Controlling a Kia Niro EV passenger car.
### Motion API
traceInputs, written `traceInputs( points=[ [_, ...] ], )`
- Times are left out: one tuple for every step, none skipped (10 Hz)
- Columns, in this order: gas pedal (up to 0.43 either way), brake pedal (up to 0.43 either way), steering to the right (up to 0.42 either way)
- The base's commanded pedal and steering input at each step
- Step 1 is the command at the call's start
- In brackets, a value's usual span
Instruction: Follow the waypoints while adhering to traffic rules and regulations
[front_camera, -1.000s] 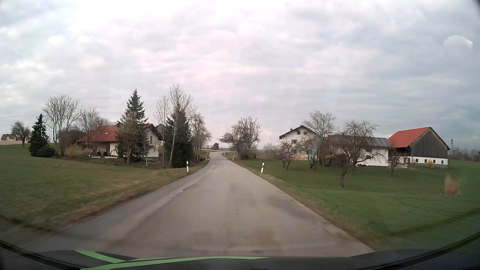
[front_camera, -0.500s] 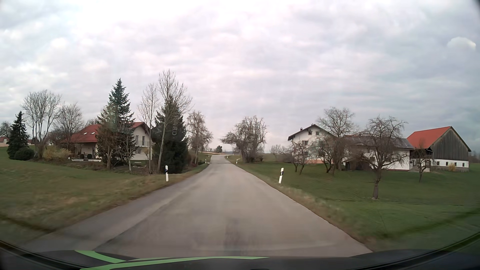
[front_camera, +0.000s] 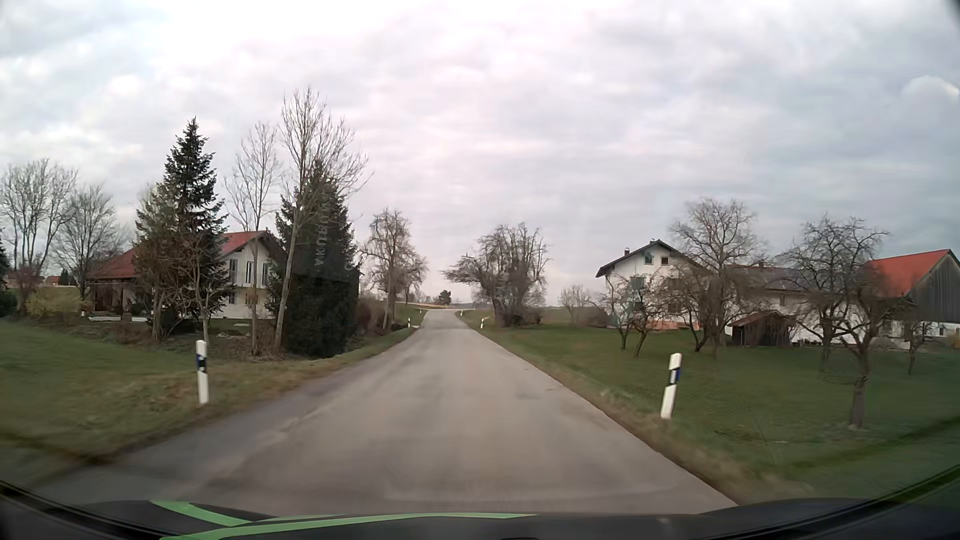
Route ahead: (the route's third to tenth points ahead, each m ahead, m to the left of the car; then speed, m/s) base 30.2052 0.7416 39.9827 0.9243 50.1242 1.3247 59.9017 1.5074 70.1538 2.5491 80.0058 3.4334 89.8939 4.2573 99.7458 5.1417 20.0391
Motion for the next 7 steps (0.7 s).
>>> traceInputs(
  points=[
    [0.169,0.000,-0.006],
    [0.169,0.000,-0.006],
    [0.169,0.000,-0.006],
    [0.169,0.000,-0.006],
    [0.169,0.000,-0.006],
    [0.169,0.000,-0.006],
    [0.169,0.000,-0.006]
  ],
)
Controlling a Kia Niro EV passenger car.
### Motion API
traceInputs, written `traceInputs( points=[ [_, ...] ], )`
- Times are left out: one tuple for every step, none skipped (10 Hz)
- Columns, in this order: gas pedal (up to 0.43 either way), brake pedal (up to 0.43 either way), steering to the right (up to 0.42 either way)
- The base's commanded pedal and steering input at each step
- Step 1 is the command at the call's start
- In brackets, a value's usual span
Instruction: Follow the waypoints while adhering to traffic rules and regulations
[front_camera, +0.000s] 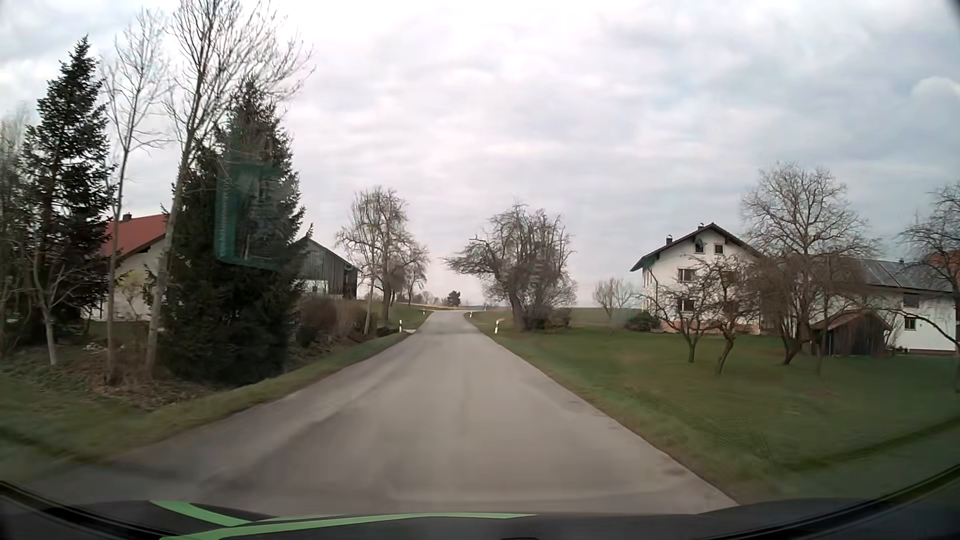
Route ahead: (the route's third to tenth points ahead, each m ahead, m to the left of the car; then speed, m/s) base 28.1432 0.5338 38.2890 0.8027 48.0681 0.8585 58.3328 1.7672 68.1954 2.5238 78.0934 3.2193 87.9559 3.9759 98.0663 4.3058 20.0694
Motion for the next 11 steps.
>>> traceInputs(
  points=[
    [0.169,0.000,-0.006],
    [0.169,0.000,-0.006],
    [0.169,0.000,-0.006],
    [0.169,0.000,-0.006],
    [0.169,0.000,-0.006],
    [0.169,0.000,-0.006],
    [0.169,0.000,-0.006],
    [0.177,0.000,-0.006],
    [0.177,0.000,-0.006],
    [0.177,0.000,-0.006],
    [0.177,0.000,-0.006]
  ],
)
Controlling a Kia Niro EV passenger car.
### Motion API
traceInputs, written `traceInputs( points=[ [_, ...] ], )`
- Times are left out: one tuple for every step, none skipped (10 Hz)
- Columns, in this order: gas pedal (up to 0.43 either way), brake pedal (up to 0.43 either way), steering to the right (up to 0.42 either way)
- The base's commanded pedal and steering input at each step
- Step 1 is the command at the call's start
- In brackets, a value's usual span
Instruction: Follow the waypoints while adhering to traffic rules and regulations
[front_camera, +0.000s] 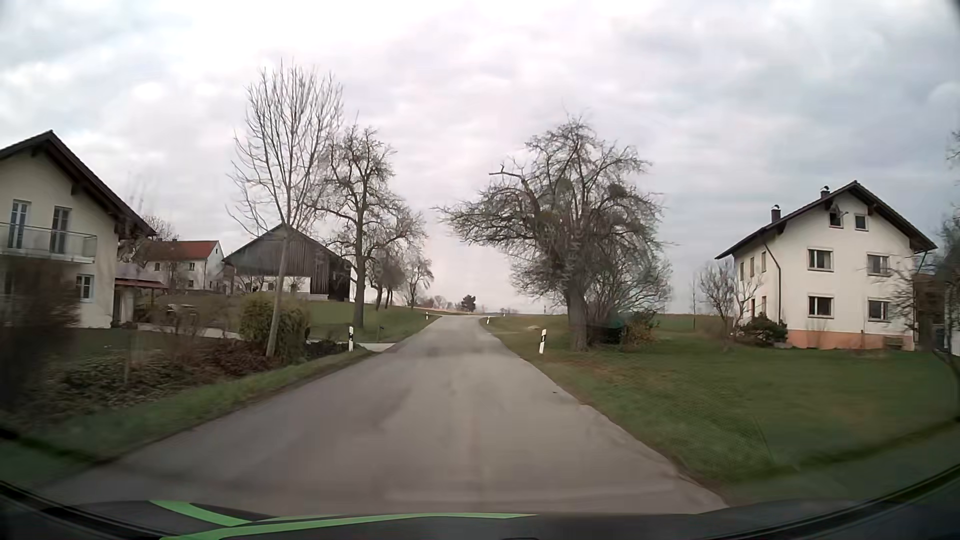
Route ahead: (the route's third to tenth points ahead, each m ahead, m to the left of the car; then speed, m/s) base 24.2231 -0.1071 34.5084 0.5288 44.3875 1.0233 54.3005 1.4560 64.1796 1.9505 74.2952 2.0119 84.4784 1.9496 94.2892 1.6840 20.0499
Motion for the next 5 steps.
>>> traceInputs(
  points=[
    [0.177,0.000,-0.006],
    [0.177,0.000,-0.006],
    [0.177,0.000,-0.006],
    [0.177,0.000,-0.005],
    [0.177,0.000,-0.005]
  ],
)
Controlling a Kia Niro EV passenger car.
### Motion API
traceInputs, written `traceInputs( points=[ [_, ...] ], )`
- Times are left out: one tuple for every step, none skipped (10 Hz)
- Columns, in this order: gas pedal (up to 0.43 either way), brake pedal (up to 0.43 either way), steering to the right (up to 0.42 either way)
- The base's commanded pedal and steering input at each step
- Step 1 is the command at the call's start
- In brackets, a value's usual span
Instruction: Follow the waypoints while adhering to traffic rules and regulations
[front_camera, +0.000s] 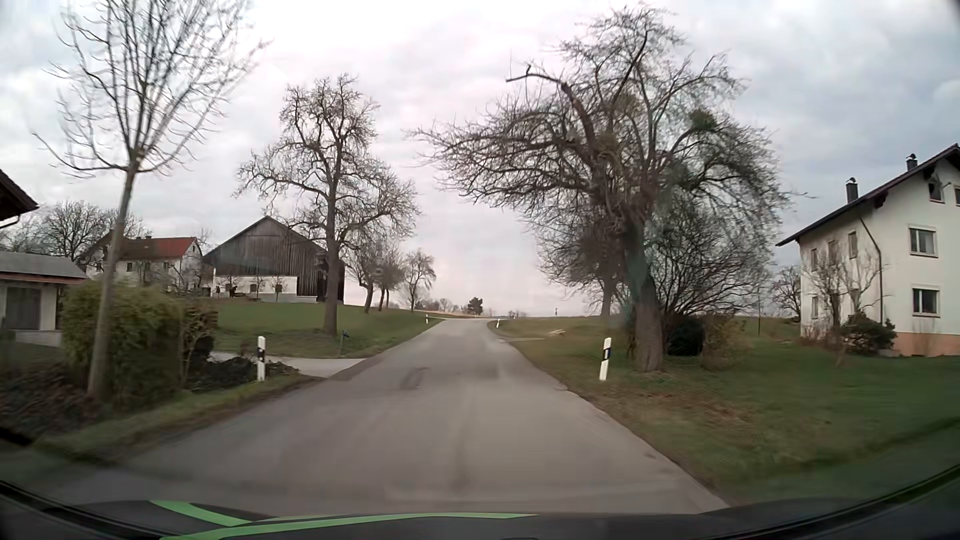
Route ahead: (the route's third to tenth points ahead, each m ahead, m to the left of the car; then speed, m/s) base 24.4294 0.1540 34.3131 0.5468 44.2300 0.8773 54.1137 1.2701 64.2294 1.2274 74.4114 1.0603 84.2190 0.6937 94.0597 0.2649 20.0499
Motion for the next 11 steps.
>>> traceInputs(
  points=[
    [0.177,0.000,-0.005],
    [0.177,0.000,-0.004],
    [0.177,0.000,-0.002],
    [0.177,0.000,0.000],
    [0.177,0.000,0.001],
    [0.169,0.000,0.001],
    [0.169,0.000,0.001],
    [0.169,0.000,0.001],
    [0.169,0.000,0.001],
    [0.169,0.000,0.001],
    [0.169,0.000,0.001]
  ],
)
